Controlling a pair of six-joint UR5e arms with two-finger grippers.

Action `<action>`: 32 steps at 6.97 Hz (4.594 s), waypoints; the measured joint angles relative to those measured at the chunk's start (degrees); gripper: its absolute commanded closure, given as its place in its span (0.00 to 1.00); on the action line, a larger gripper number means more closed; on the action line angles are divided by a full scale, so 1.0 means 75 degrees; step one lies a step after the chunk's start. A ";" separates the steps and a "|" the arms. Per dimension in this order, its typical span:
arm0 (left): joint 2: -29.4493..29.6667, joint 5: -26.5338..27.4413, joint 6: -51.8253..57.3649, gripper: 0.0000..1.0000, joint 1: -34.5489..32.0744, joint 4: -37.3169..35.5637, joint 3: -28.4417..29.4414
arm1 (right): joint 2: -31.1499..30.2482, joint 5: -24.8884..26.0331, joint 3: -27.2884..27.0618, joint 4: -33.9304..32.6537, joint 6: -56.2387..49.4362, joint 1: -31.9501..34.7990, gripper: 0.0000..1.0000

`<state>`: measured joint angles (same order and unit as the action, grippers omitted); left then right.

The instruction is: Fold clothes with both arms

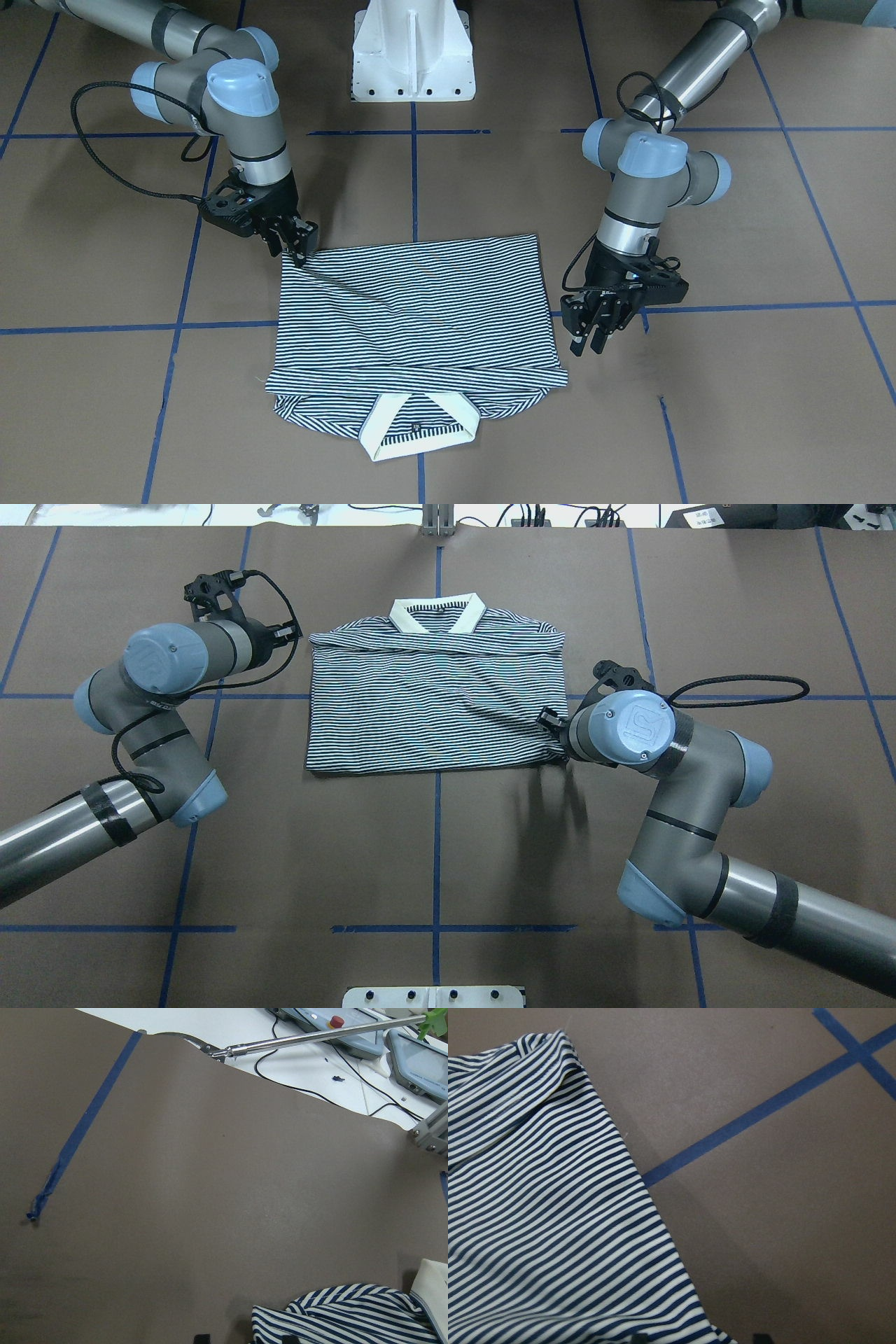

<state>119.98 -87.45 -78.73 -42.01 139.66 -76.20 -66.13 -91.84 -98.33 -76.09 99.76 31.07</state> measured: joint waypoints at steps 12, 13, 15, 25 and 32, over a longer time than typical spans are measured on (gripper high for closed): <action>0.0062 -0.1102 -0.0633 0.52 0.0039 -0.0022 -0.0969 | -0.3254 -0.0018 -0.4948 -0.0076 0.2024 -0.4433 0.00; 0.0013 -0.1946 -0.1337 0.48 0.0096 -0.0066 -0.1450 | -0.3293 0.0024 -0.4970 -0.0081 0.2109 -0.4390 0.00; -0.0384 -0.2634 -0.2295 0.38 0.0531 -0.0128 -0.2182 | -0.3224 0.0070 -0.5011 -0.0072 0.2101 -0.3189 0.00; -0.0949 -0.1335 -0.3338 0.36 0.2733 -0.3450 -0.3569 | -0.2012 -0.0948 -0.3895 0.0004 -0.0233 0.0333 0.00; -0.1002 -0.0979 -0.3248 1.00 0.2812 -0.3539 -0.3381 | -0.2002 -0.0948 -0.3796 0.0004 -0.0223 0.0316 0.00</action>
<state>112.46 -94.79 -103.09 -20.92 113.12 -101.55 -81.14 -98.95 -126.80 -76.06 98.08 33.45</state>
